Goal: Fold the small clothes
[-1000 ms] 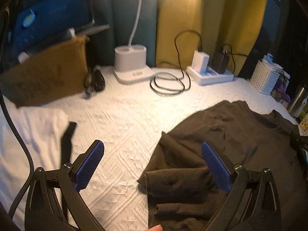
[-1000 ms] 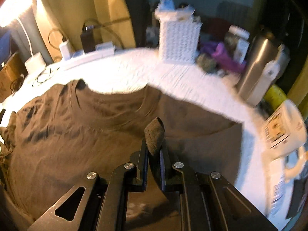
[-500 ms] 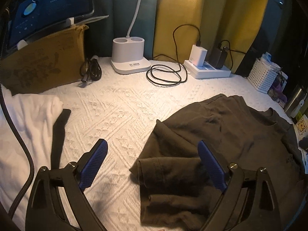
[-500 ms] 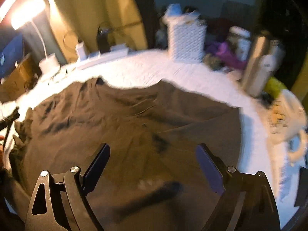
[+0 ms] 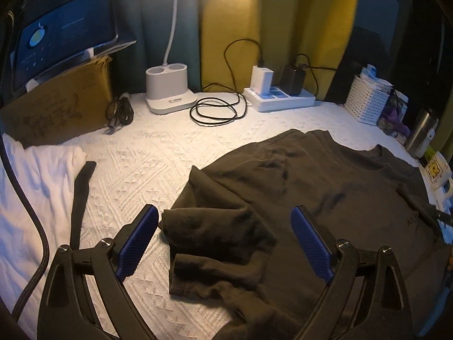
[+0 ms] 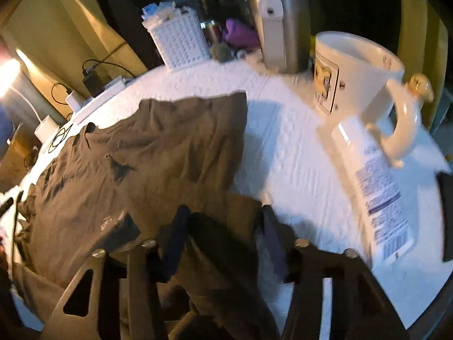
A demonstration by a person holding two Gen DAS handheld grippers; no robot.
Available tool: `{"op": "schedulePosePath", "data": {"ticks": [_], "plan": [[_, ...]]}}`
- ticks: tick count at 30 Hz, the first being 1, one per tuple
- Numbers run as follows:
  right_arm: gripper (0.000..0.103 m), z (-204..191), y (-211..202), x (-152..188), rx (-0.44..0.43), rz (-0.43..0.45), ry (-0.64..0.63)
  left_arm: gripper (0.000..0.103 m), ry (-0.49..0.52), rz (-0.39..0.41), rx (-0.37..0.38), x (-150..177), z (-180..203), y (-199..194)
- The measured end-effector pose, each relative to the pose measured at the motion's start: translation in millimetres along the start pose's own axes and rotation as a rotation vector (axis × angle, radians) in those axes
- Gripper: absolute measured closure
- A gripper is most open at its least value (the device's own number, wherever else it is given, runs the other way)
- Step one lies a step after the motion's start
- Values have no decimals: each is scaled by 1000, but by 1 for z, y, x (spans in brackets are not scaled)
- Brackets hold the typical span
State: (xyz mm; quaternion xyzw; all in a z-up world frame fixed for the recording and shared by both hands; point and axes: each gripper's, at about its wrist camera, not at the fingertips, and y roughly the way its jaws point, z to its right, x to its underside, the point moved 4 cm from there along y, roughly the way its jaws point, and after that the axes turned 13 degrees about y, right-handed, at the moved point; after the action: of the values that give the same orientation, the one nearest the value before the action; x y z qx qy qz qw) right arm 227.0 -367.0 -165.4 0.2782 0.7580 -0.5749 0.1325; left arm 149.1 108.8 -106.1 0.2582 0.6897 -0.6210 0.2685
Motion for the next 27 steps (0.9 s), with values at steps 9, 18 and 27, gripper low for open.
{"op": "schedulePosePath", "data": {"ticks": [9,18,27], "plan": [[86,-47,-25,20,-7,51,-179,9,30,-10,-26,8,-6,1],[86,-92,3,64,-19,-69,-220,9,17,-77,-2,15,-32,49],[85,-105,-14,50,32,1,-229,10,53,-122,91,11,-27,79]]}}
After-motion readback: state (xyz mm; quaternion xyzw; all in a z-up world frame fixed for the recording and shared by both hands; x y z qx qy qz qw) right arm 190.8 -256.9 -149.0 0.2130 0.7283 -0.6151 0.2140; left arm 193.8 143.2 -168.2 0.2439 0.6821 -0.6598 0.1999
